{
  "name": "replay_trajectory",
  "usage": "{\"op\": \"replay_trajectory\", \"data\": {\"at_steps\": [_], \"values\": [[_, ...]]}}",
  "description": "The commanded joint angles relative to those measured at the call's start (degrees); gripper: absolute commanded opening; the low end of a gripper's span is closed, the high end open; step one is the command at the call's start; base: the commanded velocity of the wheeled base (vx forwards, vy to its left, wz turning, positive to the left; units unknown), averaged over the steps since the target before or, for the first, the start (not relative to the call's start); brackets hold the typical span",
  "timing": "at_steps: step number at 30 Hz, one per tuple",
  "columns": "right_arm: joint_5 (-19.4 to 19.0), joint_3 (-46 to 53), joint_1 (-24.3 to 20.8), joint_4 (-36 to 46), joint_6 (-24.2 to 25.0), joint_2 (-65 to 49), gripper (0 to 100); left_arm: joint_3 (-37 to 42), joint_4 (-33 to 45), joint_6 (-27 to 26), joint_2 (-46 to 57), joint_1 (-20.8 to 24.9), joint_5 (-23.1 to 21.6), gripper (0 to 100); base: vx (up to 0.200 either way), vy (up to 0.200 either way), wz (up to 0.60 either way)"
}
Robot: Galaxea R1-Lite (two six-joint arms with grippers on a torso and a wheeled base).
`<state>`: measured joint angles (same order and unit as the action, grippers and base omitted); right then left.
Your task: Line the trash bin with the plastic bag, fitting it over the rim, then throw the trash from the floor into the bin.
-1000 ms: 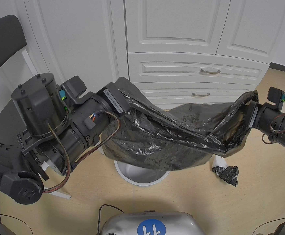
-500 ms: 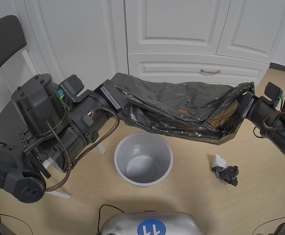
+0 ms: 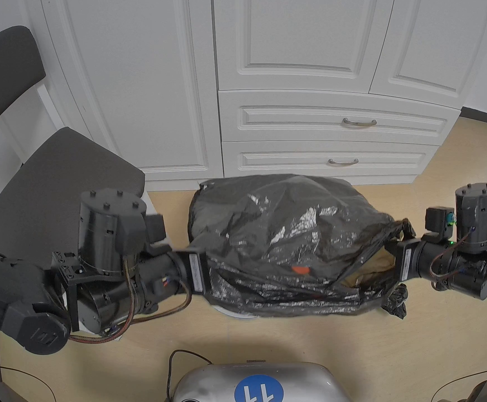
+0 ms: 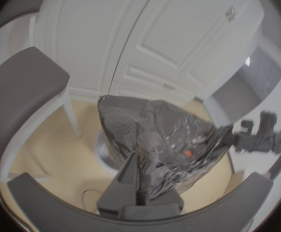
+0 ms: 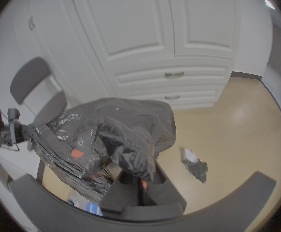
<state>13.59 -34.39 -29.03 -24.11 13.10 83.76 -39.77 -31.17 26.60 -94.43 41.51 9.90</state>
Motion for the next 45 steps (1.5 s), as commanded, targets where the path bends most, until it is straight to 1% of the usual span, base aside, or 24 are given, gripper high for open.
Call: {"op": "replay_trajectory", "data": {"at_steps": [1,2,3,6,12,19,20,23,27,28,29,30,31,33,37,38,39,41,45], "values": [[-2.25,2.49,-0.59,12.25,-7.57,-0.88,0,2.15,15.79,-9.55,4.96,-1.78,-3.39,0,0.0,0.0,0.0],[-2.34,2.66,-0.68,12.42,-8.01,-0.79,0,2.32,15.97,-9.9,4.87,-1.87,-3.48,0,0.0,0.0,0.0],[-2.34,3.98,-0.86,12.51,-10.38,0.7,0,3.47,15.97,-11.75,4.34,-2.31,-4.01,0,0.0,0.0,0.0],[-2.34,5.83,-1.65,12.16,-12.67,3.16,0,4.43,16.05,-13.42,3.81,-3.01,-4.27,0,0.0,0.0,0.0],[-2.34,7.06,-1.91,12.07,-14.51,5.54,0,5.49,15.97,-13.94,3.29,-3.28,-4.89,0,0.0,0.0,0.0],[-1.73,6.44,-1.91,11.37,-14.16,5.18,0,5.49,14.12,-13.86,2.41,-3.01,-4.71,0,0.0,0.0,0.0],[-1.73,7.06,-2.09,7.77,-14.16,4.3,0,6.63,8.06,-13.86,1.44,-2.57,-4.54,0,0.0,0.0,0.0],[-1.46,9.08,-3.23,1.44,-14.25,3.69,0,9.97,-0.47,-13.94,0.21,-1.43,-4.54,0,0.0,0.0,0.0],[-1.55,13.21,-5.87,-9.72,-14.69,3.69,0,14.37,-14.09,-14.3,-2.52,0.94,-4.45,0,0.0,0.0,0.0],[-1.55,13.47,-6.13,-10.52,-14.69,3.78,0,14.72,-14.97,-14.38,-2.78,1.12,-4.45,0,0.0,0.0,0.0],[-1.46,14.79,-7.54,-14.82,-14.69,4.22,0,16.12,-19.72,-15.0,-4.18,1.91,-4.54,0,0.0,0.0,0.0],[-1.46,14.79,-7.54,-14.82,-14.69,4.22,0,16.12,-19.72,-15.0,-4.18,1.91,-4.54,0,0.0,0.0,0.0],[-1.55,15.76,-8.77,-18.87,-14.69,4.74,0,17.44,-24.73,-15.53,-5.94,2.44,-4.54,0,0.0,0.0,0.0],[-2.08,16.46,-9.73,-22.29,-14.42,5.45,0,18.06,-29.82,-15.7,-7.96,2.88,-4.45,0,0.0,0.0,0.0],[-2.61,18.31,-11.67,-28.01,-14.07,6.33,0,20.08,-37.38,-15.44,-10.16,3.93,-5.15,0,0.0,0.0,0.0],[-2.69,18.39,-11.76,-28.18,-14.07,6.41,0,20.17,-37.56,-15.44,-10.16,4.02,-5.15,0,0.0,0.0,0.0],[-3.75,19.27,-12.28,-30.64,-14.07,6.94,0,21.05,-39.84,-15.53,-11.22,4.81,-5.24,0,0.0,0.0,0.0],[-5.16,20.24,-12.99,-33.02,-14.16,7.29,0,21.31,-42.04,-15.44,-12.8,5.95,-5.15,0,0.0,0.0,0.0],[-6.39,20.85,-14.74,-36.18,-13.72,8.08,0,21.75,-45.47,-15.44,-15.43,6.83,-5.06,0,0.0,0.0,0.0]]}}
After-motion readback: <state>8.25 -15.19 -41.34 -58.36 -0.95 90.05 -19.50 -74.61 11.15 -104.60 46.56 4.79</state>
